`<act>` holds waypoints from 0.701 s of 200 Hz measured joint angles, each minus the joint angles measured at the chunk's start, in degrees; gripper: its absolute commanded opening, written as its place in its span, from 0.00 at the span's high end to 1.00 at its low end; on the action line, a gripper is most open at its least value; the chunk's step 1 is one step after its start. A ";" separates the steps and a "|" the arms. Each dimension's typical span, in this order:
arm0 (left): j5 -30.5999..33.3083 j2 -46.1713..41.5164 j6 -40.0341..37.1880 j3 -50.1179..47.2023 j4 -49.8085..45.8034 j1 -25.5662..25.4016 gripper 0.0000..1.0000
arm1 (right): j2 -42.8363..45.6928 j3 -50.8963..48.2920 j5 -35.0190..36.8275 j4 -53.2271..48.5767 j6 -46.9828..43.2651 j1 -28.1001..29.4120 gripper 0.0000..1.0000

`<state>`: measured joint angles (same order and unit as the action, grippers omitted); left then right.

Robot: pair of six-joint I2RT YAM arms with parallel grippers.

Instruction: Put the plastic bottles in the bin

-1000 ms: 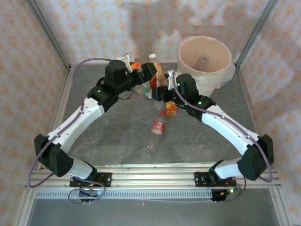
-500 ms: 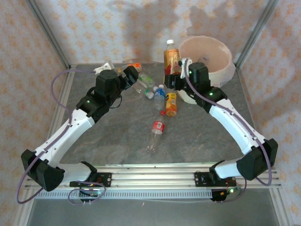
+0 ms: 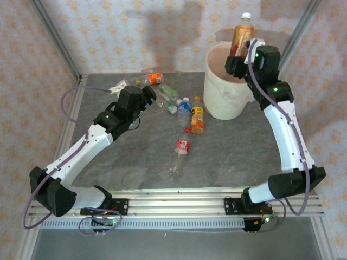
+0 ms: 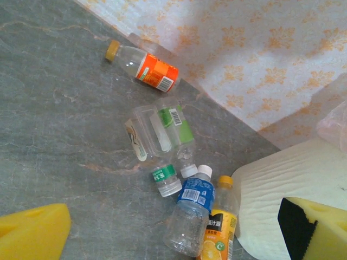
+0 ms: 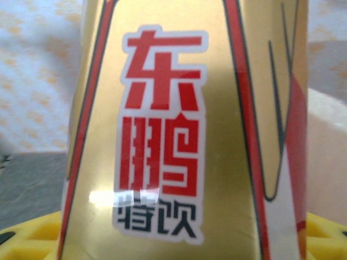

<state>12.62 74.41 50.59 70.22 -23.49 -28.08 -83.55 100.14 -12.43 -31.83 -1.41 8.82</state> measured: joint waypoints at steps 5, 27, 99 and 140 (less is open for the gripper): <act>0.09 0.00 0.00 0.00 -0.13 0.00 0.00 | -1.07 0.94 -0.20 -0.76 0.00 -1.01 0.54; 0.26 0.00 0.15 -0.04 -0.35 0.09 0.00 | -6.08 4.31 -1.20 -4.17 -0.39 -3.69 0.53; 0.26 -0.02 1.03 -1.40 -1.27 1.51 0.00 | -20.94 15.80 -9.01 -18.12 0.48 -3.98 0.36; -0.17 0.00 1.07 -1.40 -1.27 1.99 0.00 | -20.74 15.54 -13.55 -19.54 -0.07 -3.93 0.30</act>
<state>12.45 74.41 51.66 68.82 -24.75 -26.09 -104.29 115.68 -25.98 -51.37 -1.48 4.89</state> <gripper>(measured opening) 0.999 0.697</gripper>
